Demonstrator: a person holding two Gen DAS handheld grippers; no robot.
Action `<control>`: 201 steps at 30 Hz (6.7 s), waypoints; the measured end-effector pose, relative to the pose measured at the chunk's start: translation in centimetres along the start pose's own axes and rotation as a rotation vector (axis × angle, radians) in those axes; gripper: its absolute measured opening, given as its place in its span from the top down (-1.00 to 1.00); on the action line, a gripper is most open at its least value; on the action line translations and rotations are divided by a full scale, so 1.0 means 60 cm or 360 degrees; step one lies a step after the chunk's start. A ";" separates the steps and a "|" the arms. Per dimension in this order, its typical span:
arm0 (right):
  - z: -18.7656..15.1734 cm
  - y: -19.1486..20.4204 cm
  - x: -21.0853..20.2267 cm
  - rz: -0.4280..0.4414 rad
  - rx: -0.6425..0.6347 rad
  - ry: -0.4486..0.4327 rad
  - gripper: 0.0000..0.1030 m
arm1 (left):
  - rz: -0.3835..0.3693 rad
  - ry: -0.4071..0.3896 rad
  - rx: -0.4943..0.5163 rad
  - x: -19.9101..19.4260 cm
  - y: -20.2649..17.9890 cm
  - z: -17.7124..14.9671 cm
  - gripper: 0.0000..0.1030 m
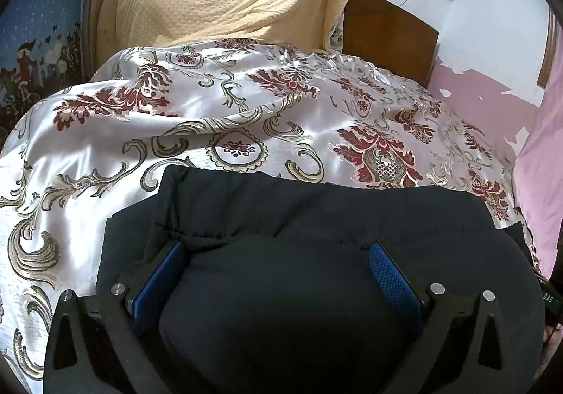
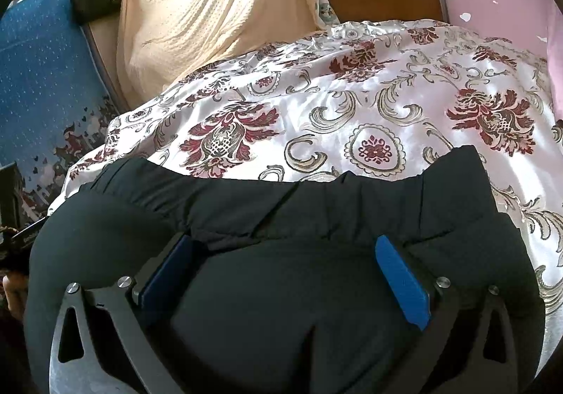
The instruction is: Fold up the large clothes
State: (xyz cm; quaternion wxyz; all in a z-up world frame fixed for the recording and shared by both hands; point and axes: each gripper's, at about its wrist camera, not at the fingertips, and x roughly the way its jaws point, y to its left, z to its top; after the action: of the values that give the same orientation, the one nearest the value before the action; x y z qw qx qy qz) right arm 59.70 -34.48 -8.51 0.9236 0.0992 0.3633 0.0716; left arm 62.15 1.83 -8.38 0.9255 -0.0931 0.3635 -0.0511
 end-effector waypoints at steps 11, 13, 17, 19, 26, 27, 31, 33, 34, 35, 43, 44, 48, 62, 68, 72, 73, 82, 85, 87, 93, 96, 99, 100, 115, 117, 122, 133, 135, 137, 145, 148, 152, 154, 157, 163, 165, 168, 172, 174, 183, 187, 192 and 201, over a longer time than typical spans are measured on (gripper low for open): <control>-0.006 0.000 0.003 0.0002 0.0001 0.0002 -0.98 | -0.0002 0.0000 0.0000 0.003 0.000 -0.002 -1.00; -0.006 0.000 0.003 0.0002 0.0001 0.0003 -0.98 | -0.0002 0.0000 0.0000 0.003 0.000 -0.002 -1.00; -0.007 -0.001 0.003 0.0006 0.0003 0.0003 -0.98 | -0.0005 0.0001 -0.0002 0.004 0.000 -0.002 -1.00; -0.009 0.000 0.004 0.0016 0.0009 0.0003 -0.98 | -0.0010 0.0000 -0.0005 0.003 0.001 -0.002 -1.00; -0.008 -0.005 0.003 0.0033 0.0021 -0.0002 -0.98 | -0.0082 -0.0009 -0.0055 0.008 0.008 -0.010 -1.00; -0.008 -0.005 0.003 0.0033 0.0021 -0.0003 -0.98 | -0.0082 -0.0009 -0.0055 0.008 0.008 -0.010 -1.00; -0.009 -0.004 0.002 0.0018 0.0013 -0.0005 -0.98 | -0.0056 -0.0001 -0.0037 0.004 0.006 -0.009 -1.00; -0.008 -0.004 -0.004 0.0007 0.0007 -0.0011 -0.98 | -0.0016 0.0015 -0.0006 -0.001 0.001 -0.007 -1.00; -0.008 -0.002 -0.008 -0.0012 0.0000 -0.0013 -0.98 | 0.0009 0.0023 0.0011 -0.005 -0.002 -0.006 -1.00; -0.009 0.000 -0.013 -0.0032 -0.0008 -0.0007 -0.98 | 0.0037 0.0031 0.0028 -0.011 -0.005 -0.006 -1.00; -0.025 -0.002 -0.108 -0.0115 -0.0041 0.0013 -0.97 | 0.0061 0.0027 0.0125 -0.117 0.017 -0.016 -1.00; -0.027 -0.009 -0.122 -0.0122 -0.0049 0.0025 -0.97 | 0.0074 0.0042 0.0162 -0.130 0.023 -0.019 -1.00; -0.035 -0.035 -0.160 -0.0152 -0.0078 0.0093 -0.97 | 0.0098 0.0141 0.0250 -0.155 0.052 -0.023 -1.00; -0.112 -0.171 -0.211 -0.0074 0.0180 0.0307 -0.97 | -0.0109 0.0475 0.0206 -0.137 0.123 -0.074 -1.00; -0.129 -0.181 -0.181 0.0060 0.0162 0.0332 -0.98 | -0.0249 0.0571 0.0172 -0.108 0.133 -0.081 -1.00; -0.130 -0.171 -0.150 0.0156 0.0108 0.0417 -0.98 | -0.0349 0.0622 0.0121 -0.090 0.141 -0.090 -1.00; -0.131 -0.168 -0.141 0.0193 0.0106 0.0437 -0.98 | -0.0375 0.0637 0.0103 -0.085 0.143 -0.092 -1.00; -0.124 -0.156 -0.092 0.0325 0.0167 0.0533 -0.98 | -0.0467 0.0663 0.0088 -0.071 0.139 -0.095 -1.00; -0.125 -0.151 -0.085 0.0322 0.0158 0.0542 -0.98 | -0.0482 0.0662 0.0091 -0.068 0.136 -0.096 -1.00; -0.127 -0.147 -0.082 0.0313 0.0149 0.0536 -0.98 | -0.0490 0.0665 0.0090 -0.066 0.135 -0.098 -1.00; -0.135 -0.136 -0.095 0.0261 0.0152 0.0528 -0.98 | -0.0449 0.0651 0.0132 -0.068 0.117 -0.099 -0.95; -0.132 -0.125 -0.094 0.0195 0.0100 0.0514 -0.96 | -0.0448 0.0628 0.0154 -0.075 0.104 -0.096 -0.66; -0.131 -0.110 -0.099 0.0172 0.0104 0.0509 -0.79 | -0.0390 0.0589 0.0199 -0.088 0.088 -0.095 -0.40; -0.130 -0.107 -0.101 0.0169 0.0103 0.0504 -0.68 | -0.0359 0.0578 0.0211 -0.093 0.080 -0.093 -0.35; -0.098 -0.040 -0.164 -0.0111 0.0043 0.0388 0.40 | 0.0150 0.0451 0.0373 -0.156 0.004 -0.085 0.58; -0.097 -0.041 -0.172 -0.0137 0.0038 0.0370 0.44 | 0.0183 0.0427 0.0395 -0.165 -0.003 -0.085 0.63; -0.092 -0.041 -0.189 -0.0177 0.0038 0.0314 0.54 | 0.0202 0.0384 0.0389 -0.185 -0.006 -0.085 0.69; -0.078 -0.010 -0.238 -0.0225 0.0017 0.0190 0.65 | 0.0172 0.0338 0.0336 -0.239 -0.014 -0.068 0.76; -0.077 -0.003 -0.253 -0.0223 -0.0003 0.0184 0.66 | 0.0140 0.0367 0.0311 -0.254 -0.008 -0.067 0.76; -0.076 0.004 -0.269 -0.0219 -0.0016 0.0183 0.66 | 0.0114 0.0390 0.0270 -0.270 -0.002 -0.067 0.77; -0.092 0.050 -0.358 -0.0206 -0.0085 0.0194 0.68 | 0.0110 0.0403 0.0291 -0.364 0.013 -0.097 0.77; -0.110 0.065 -0.400 -0.0195 -0.0085 0.0187 0.68 | 0.0106 0.0407 0.0286 -0.402 0.021 -0.117 0.77; -0.138 0.083 -0.447 -0.0197 -0.0104 0.0187 0.68 | 0.0101 0.0412 0.0283 -0.445 0.032 -0.149 0.77; -0.157 0.089 -0.468 -0.0196 -0.0114 0.0182 0.68 | 0.0098 0.0412 0.0269 -0.462 0.039 -0.171 0.77; -0.193 0.083 -0.492 -0.0160 -0.0082 0.0187 0.68 | 0.0104 0.0399 0.0259 -0.478 0.048 -0.216 0.77; -0.259 0.074 -0.501 -0.0168 -0.0079 0.0154 0.68 | 0.0206 0.0366 0.0325 -0.473 0.047 -0.291 0.76; -0.272 0.071 -0.503 -0.0172 -0.0082 0.0117 0.67 | 0.0217 0.0356 0.0315 -0.473 0.051 -0.300 0.75; -0.279 0.062 -0.500 -0.0172 -0.0039 0.0103 0.64 | 0.0197 0.0348 0.0259 -0.474 0.060 -0.303 0.73; -0.290 0.043 -0.490 -0.0188 0.0029 0.0122 0.49 | 0.0220 0.0353 0.0286 -0.470 0.054 -0.303 0.67; -0.294 0.041 -0.485 -0.0189 0.0058 0.0131 0.41 | 0.0226 0.0359 0.0275 -0.467 0.055 -0.303 0.58; -0.305 0.024 -0.474 -0.0208 0.0137 0.0182 0.02 | 0.0262 0.0427 0.0054 -0.454 0.092 -0.319 -0.34; -0.310 0.028 -0.483 -0.0205 0.0137 0.0180 -0.18 | 0.0277 0.0418 -0.0002 -0.460 0.100 -0.330 -0.53; -0.313 0.042 -0.502 -0.0272 0.0089 0.0159 -0.37 | 0.0296 0.0403 0.0009 -0.476 0.097 -0.337 -0.61; -0.319 0.081 -0.545 -0.0288 0.0022 0.0040 -0.46 | 0.0333 0.0205 0.0072 -0.531 0.079 -0.350 -0.87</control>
State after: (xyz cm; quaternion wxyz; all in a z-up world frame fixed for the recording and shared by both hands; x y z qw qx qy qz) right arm 22.54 -33.95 0.43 0.9210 0.0714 0.3827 -0.0136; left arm 24.69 8.82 -3.33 0.9024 -0.0302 0.4287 0.0315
